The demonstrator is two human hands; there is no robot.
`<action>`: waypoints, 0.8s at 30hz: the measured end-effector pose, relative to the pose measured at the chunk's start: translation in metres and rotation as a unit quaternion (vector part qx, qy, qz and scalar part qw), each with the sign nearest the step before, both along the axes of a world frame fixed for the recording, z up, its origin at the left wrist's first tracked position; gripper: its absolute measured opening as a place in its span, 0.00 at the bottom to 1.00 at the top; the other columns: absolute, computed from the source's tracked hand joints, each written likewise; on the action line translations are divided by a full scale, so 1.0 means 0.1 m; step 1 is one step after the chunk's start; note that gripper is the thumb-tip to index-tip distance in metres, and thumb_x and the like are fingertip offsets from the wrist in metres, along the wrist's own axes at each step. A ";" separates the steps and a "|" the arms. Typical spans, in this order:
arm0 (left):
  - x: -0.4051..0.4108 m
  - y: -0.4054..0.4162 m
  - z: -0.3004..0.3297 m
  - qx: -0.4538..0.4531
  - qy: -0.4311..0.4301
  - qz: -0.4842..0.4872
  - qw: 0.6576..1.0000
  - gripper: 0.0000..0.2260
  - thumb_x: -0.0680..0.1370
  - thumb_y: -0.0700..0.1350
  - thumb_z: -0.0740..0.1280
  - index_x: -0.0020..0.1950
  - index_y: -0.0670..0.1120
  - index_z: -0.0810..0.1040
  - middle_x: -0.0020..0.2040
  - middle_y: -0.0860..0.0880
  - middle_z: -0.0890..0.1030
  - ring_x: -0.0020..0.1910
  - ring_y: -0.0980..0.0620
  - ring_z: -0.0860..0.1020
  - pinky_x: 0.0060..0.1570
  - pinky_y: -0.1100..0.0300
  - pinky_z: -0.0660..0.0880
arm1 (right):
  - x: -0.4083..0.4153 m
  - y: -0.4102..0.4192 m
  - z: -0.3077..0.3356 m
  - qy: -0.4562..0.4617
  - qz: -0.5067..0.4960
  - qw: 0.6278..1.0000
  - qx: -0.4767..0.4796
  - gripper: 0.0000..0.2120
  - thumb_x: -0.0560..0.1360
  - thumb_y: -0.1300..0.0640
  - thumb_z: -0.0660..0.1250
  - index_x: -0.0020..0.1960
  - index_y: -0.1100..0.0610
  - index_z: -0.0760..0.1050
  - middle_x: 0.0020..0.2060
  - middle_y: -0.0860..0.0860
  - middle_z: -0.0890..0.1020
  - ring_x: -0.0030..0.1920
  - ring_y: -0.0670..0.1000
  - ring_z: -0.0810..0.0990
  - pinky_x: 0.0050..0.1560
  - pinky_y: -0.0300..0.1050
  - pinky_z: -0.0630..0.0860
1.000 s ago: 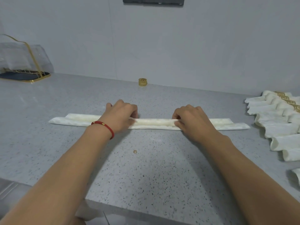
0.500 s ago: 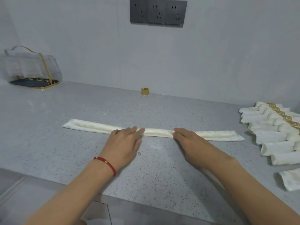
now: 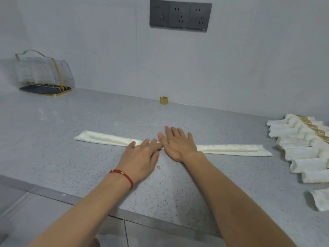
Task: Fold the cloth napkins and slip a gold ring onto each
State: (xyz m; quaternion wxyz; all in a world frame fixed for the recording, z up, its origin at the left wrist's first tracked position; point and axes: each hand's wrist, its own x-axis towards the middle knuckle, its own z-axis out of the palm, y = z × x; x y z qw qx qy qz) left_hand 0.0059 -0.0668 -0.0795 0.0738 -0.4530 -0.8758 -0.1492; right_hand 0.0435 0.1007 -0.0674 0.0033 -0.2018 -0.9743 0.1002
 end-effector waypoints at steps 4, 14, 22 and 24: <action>-0.13 0.08 0.23 0.044 -0.078 0.086 0.992 0.09 0.82 0.53 0.59 0.58 0.58 0.76 0.40 0.53 0.79 0.43 0.47 0.78 0.46 0.54 0.73 | 0.00 0.13 -0.01 0.018 0.017 0.997 -0.072 0.31 0.84 0.37 0.38 0.84 0.48 0.44 0.83 0.52 0.49 0.82 0.52 0.40 0.80 0.61 0.38; -0.48 0.34 0.39 0.020 -0.168 0.072 0.983 0.04 0.75 0.50 0.74 0.47 0.52 0.84 0.45 0.53 0.84 0.47 0.53 0.81 0.54 0.52 0.78 | 0.07 0.21 0.08 0.036 0.047 0.988 -0.141 0.31 0.85 0.42 0.51 0.84 0.52 0.49 0.83 0.53 0.52 0.83 0.53 0.45 0.80 0.54 0.46; -0.30 0.62 0.72 -0.299 0.035 0.057 0.952 0.16 0.81 0.57 0.61 0.61 0.48 0.74 0.53 0.48 0.77 0.49 0.46 0.77 0.47 0.54 0.73 | 0.04 0.23 -0.05 0.019 0.105 0.994 -0.027 0.33 0.85 0.39 0.49 0.83 0.55 0.49 0.82 0.54 0.54 0.82 0.55 0.47 0.81 0.58 0.46; -0.31 0.73 0.72 -0.327 0.076 0.043 0.941 0.13 0.80 0.53 0.64 0.60 0.48 0.74 0.53 0.48 0.79 0.48 0.47 0.79 0.43 0.54 0.74 | 0.04 0.25 -0.06 0.032 0.110 0.993 -0.024 0.31 0.84 0.40 0.51 0.80 0.56 0.55 0.78 0.55 0.60 0.80 0.57 0.53 0.80 0.60 0.51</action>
